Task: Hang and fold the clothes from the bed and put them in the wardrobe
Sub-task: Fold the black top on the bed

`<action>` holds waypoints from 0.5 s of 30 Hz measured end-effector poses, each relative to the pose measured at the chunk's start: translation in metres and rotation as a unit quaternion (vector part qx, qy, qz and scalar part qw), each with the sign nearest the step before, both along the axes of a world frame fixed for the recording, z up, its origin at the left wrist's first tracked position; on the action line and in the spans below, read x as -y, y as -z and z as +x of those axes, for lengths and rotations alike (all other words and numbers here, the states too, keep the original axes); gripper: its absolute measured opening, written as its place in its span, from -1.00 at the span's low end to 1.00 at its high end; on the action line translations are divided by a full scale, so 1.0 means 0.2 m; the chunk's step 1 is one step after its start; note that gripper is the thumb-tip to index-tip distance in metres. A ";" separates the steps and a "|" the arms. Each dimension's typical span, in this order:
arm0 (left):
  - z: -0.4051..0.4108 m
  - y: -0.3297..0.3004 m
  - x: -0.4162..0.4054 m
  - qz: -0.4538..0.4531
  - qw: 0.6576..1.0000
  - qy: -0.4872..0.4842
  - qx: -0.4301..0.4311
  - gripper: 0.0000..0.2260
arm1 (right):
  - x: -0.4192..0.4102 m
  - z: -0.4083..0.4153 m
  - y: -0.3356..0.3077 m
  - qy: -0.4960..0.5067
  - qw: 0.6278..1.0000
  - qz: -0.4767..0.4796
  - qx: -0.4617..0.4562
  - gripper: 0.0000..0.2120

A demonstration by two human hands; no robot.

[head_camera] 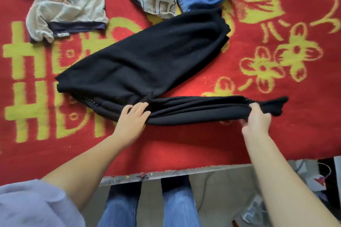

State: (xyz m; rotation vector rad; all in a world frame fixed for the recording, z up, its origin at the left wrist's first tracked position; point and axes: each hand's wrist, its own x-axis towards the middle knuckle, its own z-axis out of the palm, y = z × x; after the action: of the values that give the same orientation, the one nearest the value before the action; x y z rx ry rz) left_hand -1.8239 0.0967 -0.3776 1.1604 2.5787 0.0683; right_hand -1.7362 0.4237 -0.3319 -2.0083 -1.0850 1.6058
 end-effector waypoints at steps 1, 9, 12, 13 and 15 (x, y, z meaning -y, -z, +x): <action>-0.02 -0.01 0.03 0.032 0.999 -0.023 0.023 -0.61 | -0.01 -0.06 -0.07 -0.027 0.999 0.045 0.006 -0.63; -0.27 -0.14 0.18 0.184 0.885 -0.345 0.252 -0.85 | 0.04 -0.98 -0.30 -0.116 0.982 0.041 -0.143 -0.78; -0.42 -0.06 0.17 0.159 0.869 -0.384 0.269 -0.86 | 0.20 -1.17 -0.16 -0.267 0.953 -0.081 -0.122 -0.66; -0.44 -0.03 0.17 0.148 0.866 -0.398 0.265 -0.86 | 0.26 -1.18 -0.11 -0.374 0.924 -0.051 -0.055 -0.63; -0.45 0.00 0.16 0.137 0.859 -0.428 0.245 -0.83 | 0.41 -1.12 0.01 -0.597 0.788 0.127 0.087 -0.52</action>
State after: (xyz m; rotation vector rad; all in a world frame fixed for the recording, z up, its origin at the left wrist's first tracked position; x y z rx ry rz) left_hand -1.9135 0.0647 -0.3778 -0.0594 2.4182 0.8267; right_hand -1.9598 0.3426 -0.3335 -1.2361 -2.8126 1.5262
